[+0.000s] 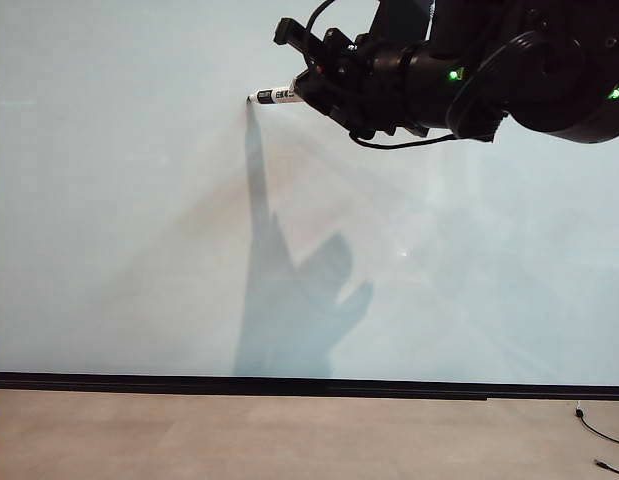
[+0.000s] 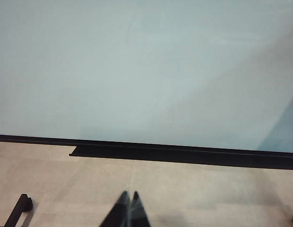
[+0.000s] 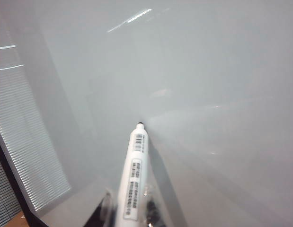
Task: Pick up the pen on the shelf to the right of the whiteboard and draw a cross mark.
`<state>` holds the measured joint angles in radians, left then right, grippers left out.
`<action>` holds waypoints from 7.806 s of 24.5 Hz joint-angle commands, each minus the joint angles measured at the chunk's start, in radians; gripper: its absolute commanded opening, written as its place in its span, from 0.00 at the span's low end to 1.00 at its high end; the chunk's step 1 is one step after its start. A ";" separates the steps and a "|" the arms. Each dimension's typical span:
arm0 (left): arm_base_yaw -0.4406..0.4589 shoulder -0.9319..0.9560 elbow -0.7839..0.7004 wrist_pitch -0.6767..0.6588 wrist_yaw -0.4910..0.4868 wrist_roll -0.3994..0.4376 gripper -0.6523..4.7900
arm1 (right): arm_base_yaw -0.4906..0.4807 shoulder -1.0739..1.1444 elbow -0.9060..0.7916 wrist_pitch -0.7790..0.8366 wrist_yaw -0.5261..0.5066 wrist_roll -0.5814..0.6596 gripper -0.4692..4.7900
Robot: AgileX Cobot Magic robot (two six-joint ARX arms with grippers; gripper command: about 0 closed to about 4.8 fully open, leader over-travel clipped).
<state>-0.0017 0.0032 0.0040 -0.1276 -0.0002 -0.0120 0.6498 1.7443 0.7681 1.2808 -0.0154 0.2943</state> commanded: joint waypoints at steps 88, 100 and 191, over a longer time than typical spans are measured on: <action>0.000 0.000 0.003 0.009 0.003 0.004 0.11 | 0.060 -0.127 -0.005 -0.434 0.072 -0.468 0.08; 0.000 0.000 0.003 0.009 0.003 0.004 0.11 | 0.053 -0.077 0.057 -0.446 0.056 -0.477 0.08; 0.000 0.000 0.003 0.009 0.003 0.004 0.11 | -0.014 -0.534 -0.053 -0.637 0.258 -0.679 0.08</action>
<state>-0.0017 0.0029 0.0040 -0.1280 -0.0006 -0.0120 0.6182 1.2415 0.7181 0.6304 0.2081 -0.3477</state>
